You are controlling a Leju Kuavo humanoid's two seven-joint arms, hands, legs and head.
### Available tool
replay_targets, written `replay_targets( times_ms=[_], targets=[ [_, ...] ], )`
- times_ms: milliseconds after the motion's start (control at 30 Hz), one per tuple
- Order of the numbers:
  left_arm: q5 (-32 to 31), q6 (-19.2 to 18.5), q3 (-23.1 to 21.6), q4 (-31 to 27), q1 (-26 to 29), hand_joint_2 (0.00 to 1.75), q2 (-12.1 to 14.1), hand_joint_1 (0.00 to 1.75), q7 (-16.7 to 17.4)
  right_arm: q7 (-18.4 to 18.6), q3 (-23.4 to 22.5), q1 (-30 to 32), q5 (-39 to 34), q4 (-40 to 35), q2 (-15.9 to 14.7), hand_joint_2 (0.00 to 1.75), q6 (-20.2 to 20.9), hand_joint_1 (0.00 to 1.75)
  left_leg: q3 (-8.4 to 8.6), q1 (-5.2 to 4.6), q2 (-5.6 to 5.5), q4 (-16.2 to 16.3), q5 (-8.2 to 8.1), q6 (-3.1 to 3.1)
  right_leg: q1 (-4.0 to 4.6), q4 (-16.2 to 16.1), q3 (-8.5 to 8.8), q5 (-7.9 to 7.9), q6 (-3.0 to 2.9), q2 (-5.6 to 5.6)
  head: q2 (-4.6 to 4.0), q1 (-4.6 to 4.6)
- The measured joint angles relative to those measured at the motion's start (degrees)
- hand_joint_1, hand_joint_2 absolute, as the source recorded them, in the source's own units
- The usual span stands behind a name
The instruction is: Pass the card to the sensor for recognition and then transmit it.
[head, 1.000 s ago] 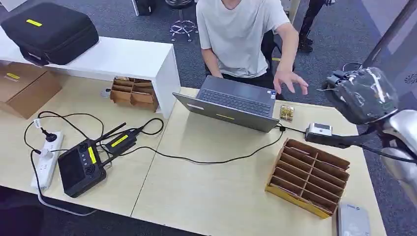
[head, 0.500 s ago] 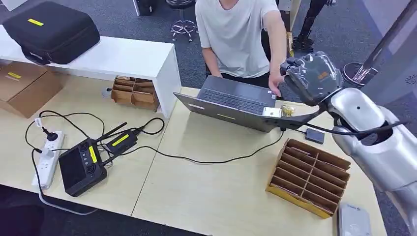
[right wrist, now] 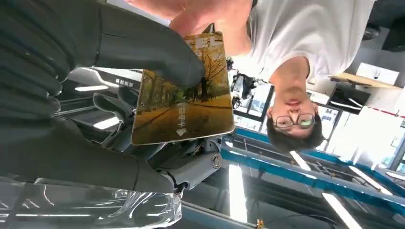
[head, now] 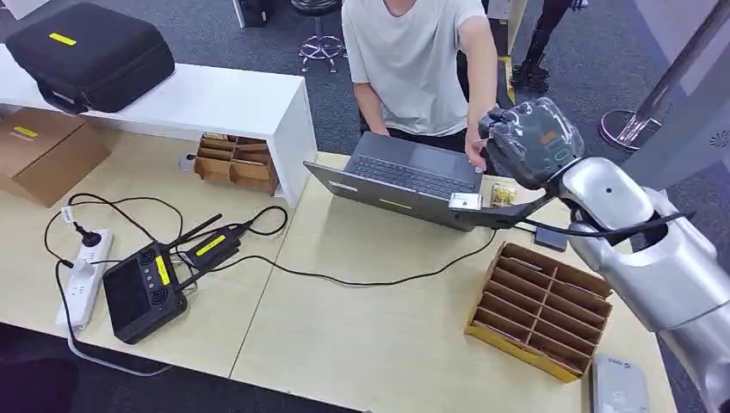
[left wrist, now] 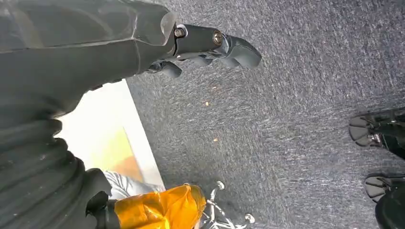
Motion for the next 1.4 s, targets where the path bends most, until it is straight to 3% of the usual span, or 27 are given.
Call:
replay_targets(
  times_ms=[367, 633, 800, 933, 1233, 1400],
  targets=[
    [0.11, 0.11, 0.09, 0.35, -0.42, 1.75, 0.00, 0.00, -0.63, -1.31, -0.28, 1.15, -2.91, 0.39, 0.29, 1.75, -2.10, 0.00, 0.01, 0.00, 0.00, 0.00, 0.00, 0.00, 0.00, -0.01, -0.01, 0.00, 0.00, 0.00, 0.00, 0.00],
    [5.29, 1.66, -0.04, 0.55, 0.10, 1.75, -0.07, 0.00, 2.62, -3.54, -3.85, 6.21, -6.04, -2.86, -1.38, 1.75, -6.49, 0.00, 0.00, 0.00, 0.01, 0.02, 0.00, 0.00, 0.00, -0.03, -0.06, 0.00, 0.00, 0.01, 0.00, -0.02],
    [15.51, 5.58, -2.08, 0.52, 2.59, 1.75, -0.11, 0.00, 8.71, -7.28, -9.14, 13.12, -10.45, -10.41, -6.98, 1.75, -13.25, 0.00, -0.02, 0.00, -0.06, 0.04, -0.03, 0.03, 0.00, -0.12, -0.06, 0.00, 0.01, -0.05, 0.00, -0.02],
    [24.70, 9.36, -6.30, -0.18, 6.12, 1.75, -0.15, 0.00, 14.36, -11.54, -16.88, 24.72, -11.89, -19.22, -13.10, 1.75, -20.11, 0.00, -0.08, -0.02, -0.08, 0.03, -0.13, 0.16, -0.01, -0.22, 0.01, -0.03, 0.05, -0.08, 0.00, 0.02],
    [30.58, 12.20, -11.67, -2.36, 9.87, 1.75, -0.15, 0.00, 17.81, -15.54, -28.93, 43.50, -11.04, -30.90, -19.97, 1.75, -24.63, 0.00, -0.11, -0.03, -0.01, 0.01, -0.18, 0.19, -0.02, -0.22, -0.06, -0.07, 0.16, -0.05, 0.00, 0.00],
    [30.95, 12.37, -12.81, -2.93, 10.26, 1.75, -0.15, 0.00, 18.01, -16.37, -32.17, 47.32, -10.84, -33.26, -21.11, 1.75, -24.59, 0.00, -0.05, -0.03, 0.14, 0.00, -0.17, 0.18, -0.01, -0.22, -0.04, -0.06, 0.14, 0.08, 0.00, -0.02]
  ],
)
